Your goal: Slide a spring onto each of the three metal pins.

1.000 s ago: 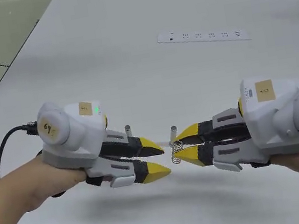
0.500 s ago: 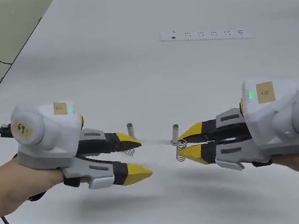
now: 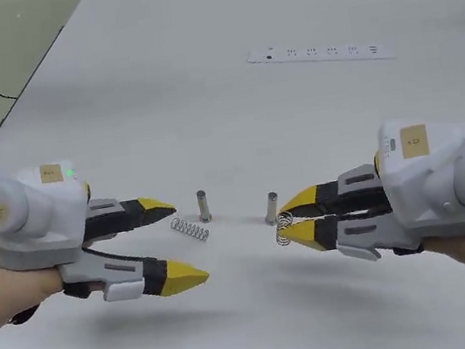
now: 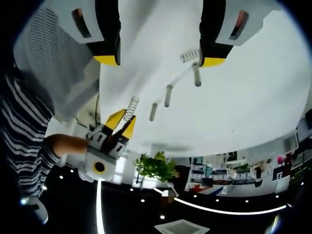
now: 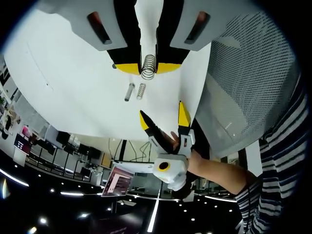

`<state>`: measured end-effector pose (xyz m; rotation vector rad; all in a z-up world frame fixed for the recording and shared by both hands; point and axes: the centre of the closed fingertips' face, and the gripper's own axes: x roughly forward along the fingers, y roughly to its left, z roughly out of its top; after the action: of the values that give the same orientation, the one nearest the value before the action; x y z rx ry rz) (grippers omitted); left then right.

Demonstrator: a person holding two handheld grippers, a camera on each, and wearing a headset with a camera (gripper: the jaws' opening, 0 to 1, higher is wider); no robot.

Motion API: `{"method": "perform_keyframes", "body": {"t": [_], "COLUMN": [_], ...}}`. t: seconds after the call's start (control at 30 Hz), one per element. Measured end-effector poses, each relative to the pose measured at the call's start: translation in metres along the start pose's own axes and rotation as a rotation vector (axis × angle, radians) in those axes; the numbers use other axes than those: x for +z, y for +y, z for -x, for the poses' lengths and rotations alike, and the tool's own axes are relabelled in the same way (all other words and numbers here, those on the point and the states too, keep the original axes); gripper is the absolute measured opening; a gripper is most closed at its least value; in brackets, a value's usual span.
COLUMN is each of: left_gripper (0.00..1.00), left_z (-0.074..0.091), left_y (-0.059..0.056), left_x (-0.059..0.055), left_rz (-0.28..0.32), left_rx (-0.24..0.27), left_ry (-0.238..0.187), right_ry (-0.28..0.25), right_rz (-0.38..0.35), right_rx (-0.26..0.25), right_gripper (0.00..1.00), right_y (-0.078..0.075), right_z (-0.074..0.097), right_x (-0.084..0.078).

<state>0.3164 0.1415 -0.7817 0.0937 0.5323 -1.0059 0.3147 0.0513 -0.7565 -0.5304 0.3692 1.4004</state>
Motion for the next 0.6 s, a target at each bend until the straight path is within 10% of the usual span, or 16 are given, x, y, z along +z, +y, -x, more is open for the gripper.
{"method": "perform_keyframes", "body": {"t": [0.33, 0.6], "left_gripper": [0.93, 0.98], "left_z": [0.01, 0.017], "left_y": [0.007, 0.018], "left_x": [-0.004, -0.005], "left_rz": [0.034, 0.037], "left_rx": [0.033, 0.085], "left_ry": [-0.029, -0.06], "right_ry": [0.012, 0.009], "right_rz": [-0.009, -0.026], "right_rx": [-0.035, -0.075], "right_gripper": [0.07, 0.07], "right_y": [-0.008, -0.02], "right_z": [0.0, 0.002], "right_x": [-0.006, -0.007]}}
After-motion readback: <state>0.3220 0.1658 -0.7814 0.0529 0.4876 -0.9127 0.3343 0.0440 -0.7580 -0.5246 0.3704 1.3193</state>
